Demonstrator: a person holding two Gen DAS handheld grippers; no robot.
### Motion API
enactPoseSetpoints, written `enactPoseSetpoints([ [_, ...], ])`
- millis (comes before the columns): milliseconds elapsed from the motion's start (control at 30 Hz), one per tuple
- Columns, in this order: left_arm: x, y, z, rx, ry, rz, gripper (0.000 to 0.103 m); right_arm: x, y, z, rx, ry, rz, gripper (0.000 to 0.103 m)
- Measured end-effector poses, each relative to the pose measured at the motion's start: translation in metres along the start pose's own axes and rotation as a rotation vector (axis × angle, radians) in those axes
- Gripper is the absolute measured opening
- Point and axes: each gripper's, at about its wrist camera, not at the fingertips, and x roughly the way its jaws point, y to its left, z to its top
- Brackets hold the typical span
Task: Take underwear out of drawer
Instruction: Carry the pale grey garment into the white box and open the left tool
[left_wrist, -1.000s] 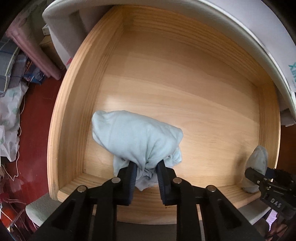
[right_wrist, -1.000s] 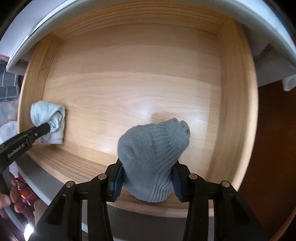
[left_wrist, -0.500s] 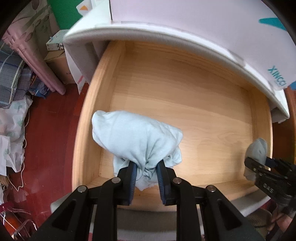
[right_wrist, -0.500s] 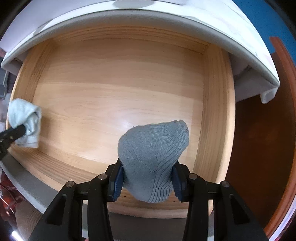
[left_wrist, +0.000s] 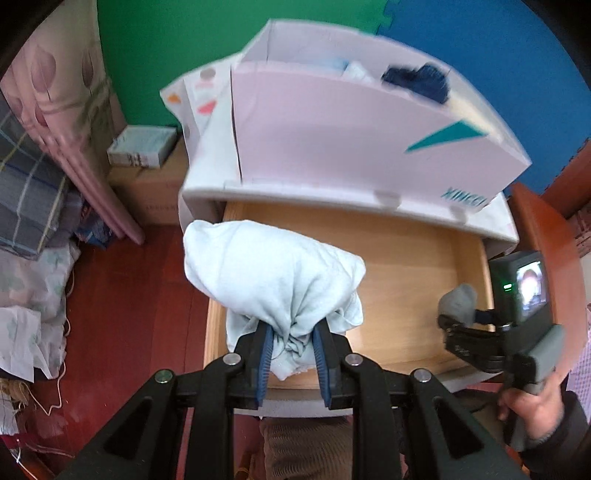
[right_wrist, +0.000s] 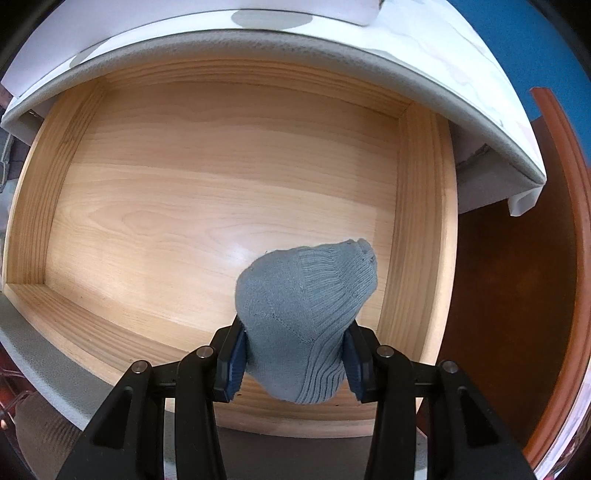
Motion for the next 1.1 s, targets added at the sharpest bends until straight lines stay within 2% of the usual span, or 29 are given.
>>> enactPoseSetpoints([
  [267, -0.067, -0.009, 0.022, 0.034, -0.109, -0.037, 0.020, 0.009, -0.007, -0.004, 0.010, 0.000, 0.017, 0.041],
  [433, -0.108, -0.018, 0.061, 0.057, -0.213, -0.041, 0.020, 0.010, -0.009, -0.004, 0.010, -0.001, 0.022, 0.041],
  [533, -0.113, -0.020, 0.092, 0.055, -0.247, -0.030, 0.020, 0.014, -0.011, -0.004, 0.013, -0.006, 0.021, 0.041],
  [633, -0.108, -0.025, 0.126, 0.059, -0.267, -0.016, 0.020, 0.015, -0.015, -0.004, 0.026, -0.007, 0.031, 0.041],
  [833, -0.065, -0.035, 0.186, 0.068, -0.235, 0.001, 0.020, 0.017, -0.022, -0.002, 0.046, -0.001, 0.053, 0.041],
  [967, -0.021, -0.040, 0.207, 0.079, -0.163, 0.018, 0.021, 0.018, -0.024, -0.001, 0.045, 0.005, 0.057, 0.041],
  [1100, 0.016, -0.035, 0.214, 0.042, -0.104, 0.015, 0.021, 0.022, -0.031, 0.002, 0.062, 0.016, 0.075, 0.041],
])
